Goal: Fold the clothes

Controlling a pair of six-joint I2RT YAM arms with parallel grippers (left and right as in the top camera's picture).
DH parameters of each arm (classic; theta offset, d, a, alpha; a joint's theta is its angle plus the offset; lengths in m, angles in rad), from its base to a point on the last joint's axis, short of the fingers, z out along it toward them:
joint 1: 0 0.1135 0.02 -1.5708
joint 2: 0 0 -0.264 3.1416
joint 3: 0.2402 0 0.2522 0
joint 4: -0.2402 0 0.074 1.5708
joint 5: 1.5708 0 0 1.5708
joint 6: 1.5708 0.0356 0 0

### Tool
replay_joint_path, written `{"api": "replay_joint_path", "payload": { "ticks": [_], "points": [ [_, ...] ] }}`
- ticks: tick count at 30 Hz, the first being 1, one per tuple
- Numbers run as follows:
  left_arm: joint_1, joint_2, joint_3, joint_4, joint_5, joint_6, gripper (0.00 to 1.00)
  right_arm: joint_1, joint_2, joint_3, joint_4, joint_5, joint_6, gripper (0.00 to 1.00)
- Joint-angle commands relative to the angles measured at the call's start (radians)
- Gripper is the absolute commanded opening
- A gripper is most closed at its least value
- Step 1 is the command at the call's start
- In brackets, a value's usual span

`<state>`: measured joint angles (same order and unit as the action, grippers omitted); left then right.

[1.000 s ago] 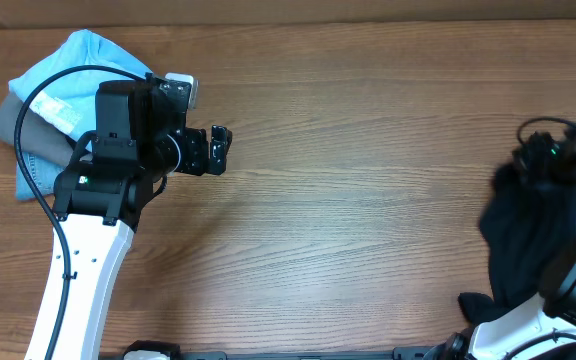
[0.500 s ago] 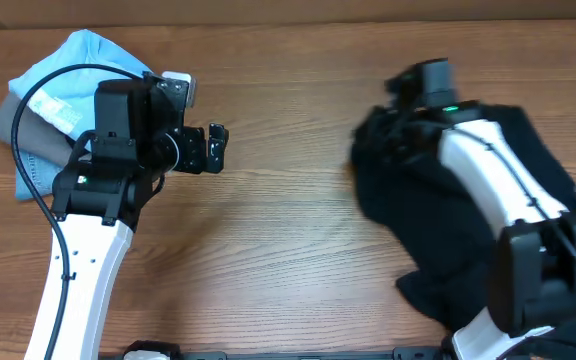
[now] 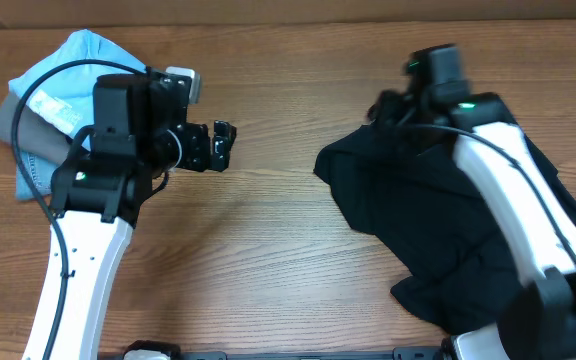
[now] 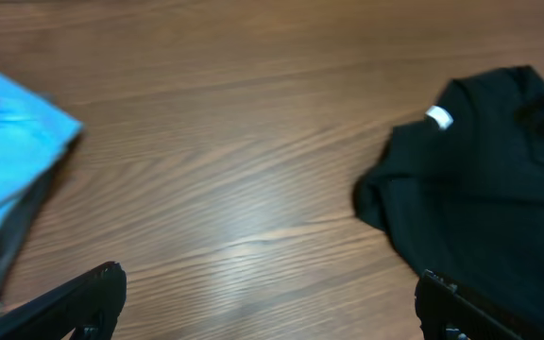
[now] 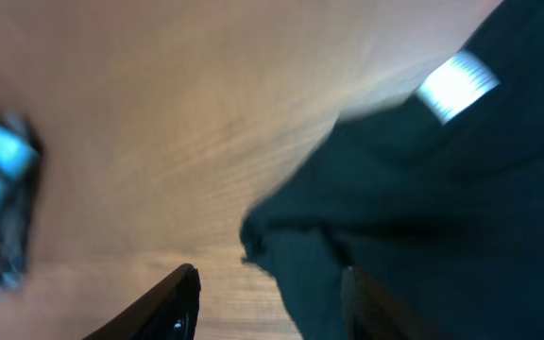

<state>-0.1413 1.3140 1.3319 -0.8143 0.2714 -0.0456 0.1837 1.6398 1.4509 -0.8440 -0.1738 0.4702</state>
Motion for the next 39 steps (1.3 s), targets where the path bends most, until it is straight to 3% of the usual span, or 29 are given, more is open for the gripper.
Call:
{"api": "replay_joint_path", "payload": {
  "ticks": [1, 7, 20, 32, 39],
  "points": [
    [-0.08, 0.093, 0.021, 0.007, 0.062, 0.022, 1.0, -0.043, -0.16, 0.052, -0.009, 0.031, 0.006, 0.53],
    [-0.232, 0.315, 0.021, 0.069, 0.066, 0.024, 1.0, -0.088, -0.319, 0.052, -0.066, 0.032, 0.006, 0.63],
    [-0.448, 0.637, 0.021, 0.313, 0.031, 0.043, 0.84, -0.129, -0.406, 0.052, -0.216, 0.038, 0.027, 0.62],
    [-0.484, 0.728, 0.021, 0.41, -0.037, -0.015, 0.47, -0.129, -0.406, 0.052, -0.259, 0.051, 0.024, 0.61],
    [-0.505, 0.755, 0.021, 0.452, -0.07, -0.048, 0.51, -0.129, -0.406, 0.052, -0.27, 0.061, 0.024, 0.59]
  ]
}}
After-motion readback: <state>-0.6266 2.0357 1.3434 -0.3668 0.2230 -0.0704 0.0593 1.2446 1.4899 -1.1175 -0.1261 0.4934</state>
